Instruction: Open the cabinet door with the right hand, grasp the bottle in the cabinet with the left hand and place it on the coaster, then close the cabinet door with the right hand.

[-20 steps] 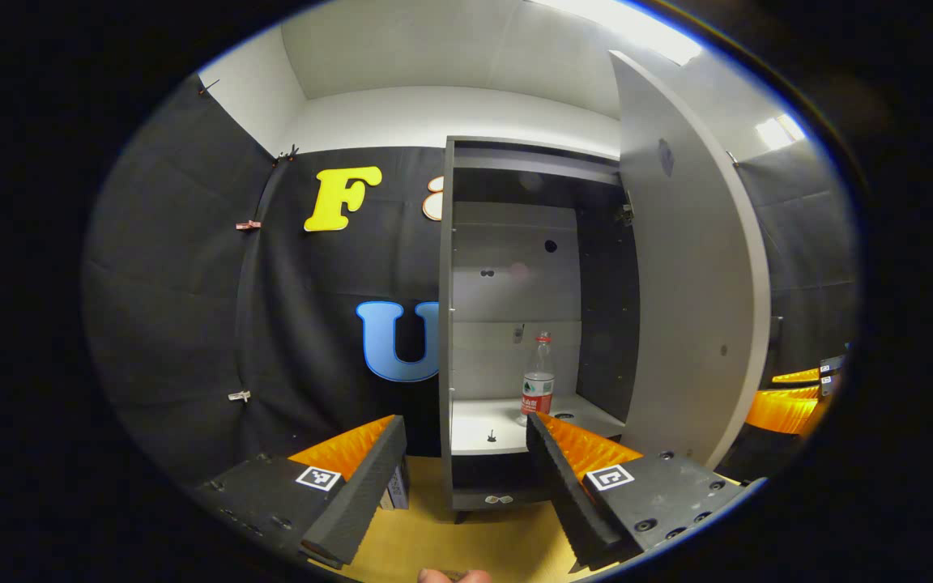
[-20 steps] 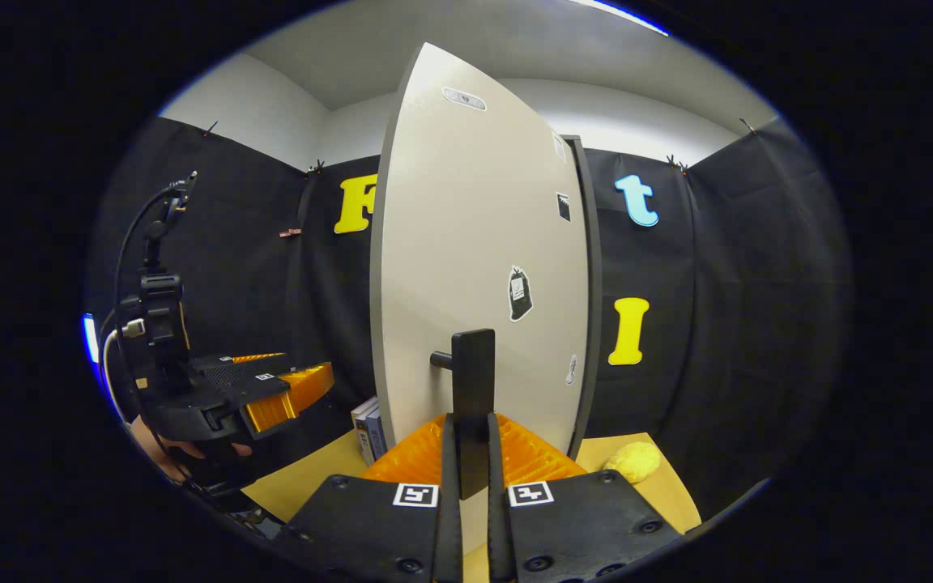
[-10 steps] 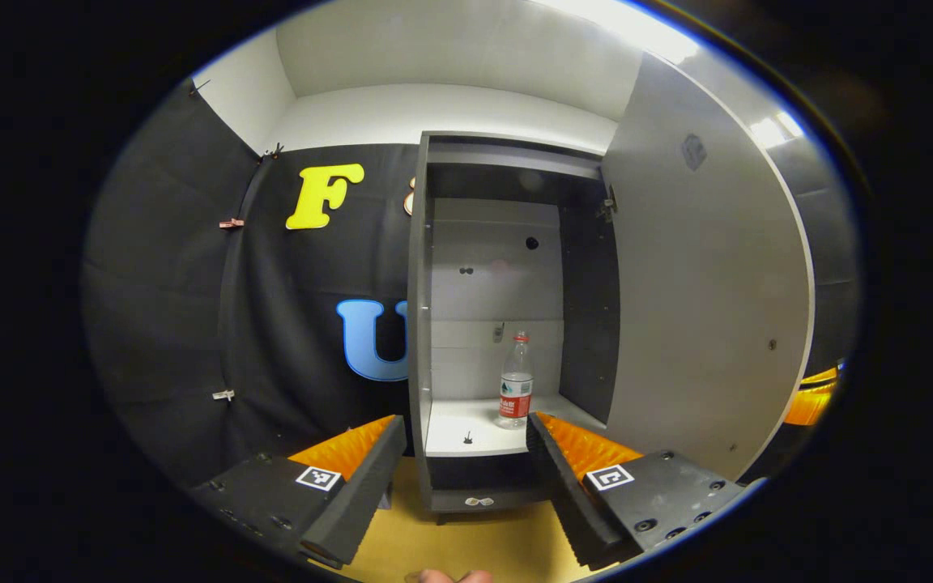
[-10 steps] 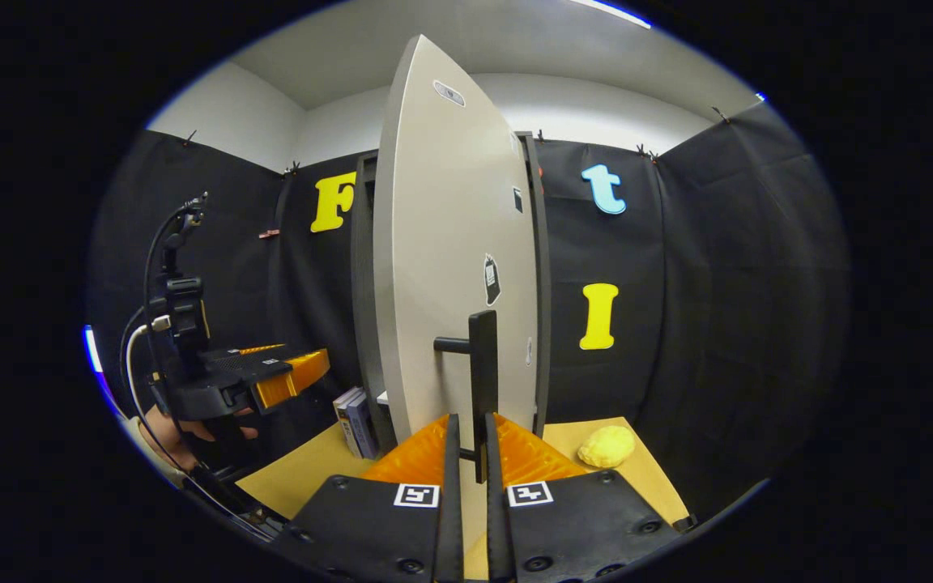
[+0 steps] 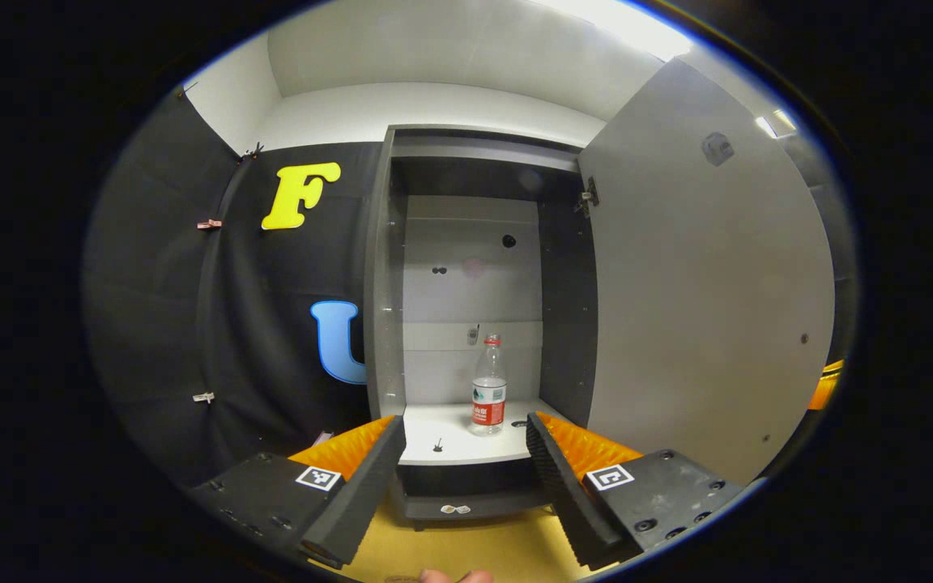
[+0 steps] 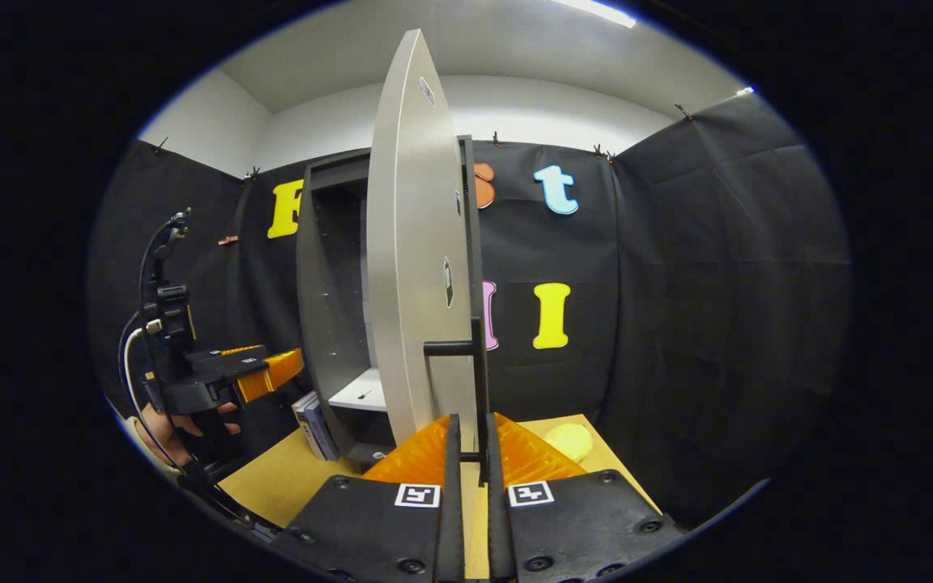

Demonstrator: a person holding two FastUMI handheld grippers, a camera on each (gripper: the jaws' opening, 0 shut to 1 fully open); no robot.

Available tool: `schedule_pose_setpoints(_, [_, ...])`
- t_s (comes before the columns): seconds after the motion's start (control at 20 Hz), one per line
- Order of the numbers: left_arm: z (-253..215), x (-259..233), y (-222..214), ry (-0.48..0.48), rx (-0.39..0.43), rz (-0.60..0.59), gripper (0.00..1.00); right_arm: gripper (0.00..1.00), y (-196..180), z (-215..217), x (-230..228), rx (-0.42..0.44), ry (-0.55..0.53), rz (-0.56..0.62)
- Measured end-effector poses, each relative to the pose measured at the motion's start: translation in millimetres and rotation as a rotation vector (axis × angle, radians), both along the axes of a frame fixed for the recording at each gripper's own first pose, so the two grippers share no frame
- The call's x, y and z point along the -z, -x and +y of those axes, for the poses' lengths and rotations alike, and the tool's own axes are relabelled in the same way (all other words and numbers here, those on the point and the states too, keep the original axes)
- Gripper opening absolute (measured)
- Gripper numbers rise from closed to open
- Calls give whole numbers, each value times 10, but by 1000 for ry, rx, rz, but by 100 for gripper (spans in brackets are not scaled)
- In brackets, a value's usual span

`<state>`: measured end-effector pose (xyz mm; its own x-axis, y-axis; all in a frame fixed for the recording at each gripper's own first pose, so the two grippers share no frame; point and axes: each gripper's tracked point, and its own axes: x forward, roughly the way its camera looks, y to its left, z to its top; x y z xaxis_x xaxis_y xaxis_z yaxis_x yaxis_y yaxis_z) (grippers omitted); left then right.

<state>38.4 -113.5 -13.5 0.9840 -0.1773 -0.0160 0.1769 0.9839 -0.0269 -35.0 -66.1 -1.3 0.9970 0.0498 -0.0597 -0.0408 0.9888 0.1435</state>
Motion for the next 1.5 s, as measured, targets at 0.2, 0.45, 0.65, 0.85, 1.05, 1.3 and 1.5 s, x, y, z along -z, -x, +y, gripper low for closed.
schedule_pose_setpoints(0.2, [-190, -21, -214, 4, 14, -11, 94, 13, 51, -200, -7, 40, -28, -2])
schedule_pose_setpoints(0.45, [-450, 8, -581, 5, 36, -15, 94, 11, 37, -189, -49, -27, -18, -21])
schedule_pose_setpoints(0.65, [-627, 53, -936, 23, 47, -12, 94, 17, 167, -483, -127, 36, 7, -47])
schedule_pose_setpoints(0.85, [-739, 106, -1311, 20, 41, -20, 94, 58, 189, -940, -62, 162, -20, -39])
schedule_pose_setpoints(1.05, [-812, 259, -1688, -19, 17, -16, 94, 98, 167, -1115, 0, 224, 30, -64])
schedule_pose_setpoints(1.3, [-886, 533, -2175, -31, -11, 12, 92, 99, 101, -1315, 188, 256, 59, -22])
schedule_pose_setpoints(1.5, [-871, 757, -2525, -58, -58, 31, 94, 100, 47, -1554, 146, 310, 40, -56])
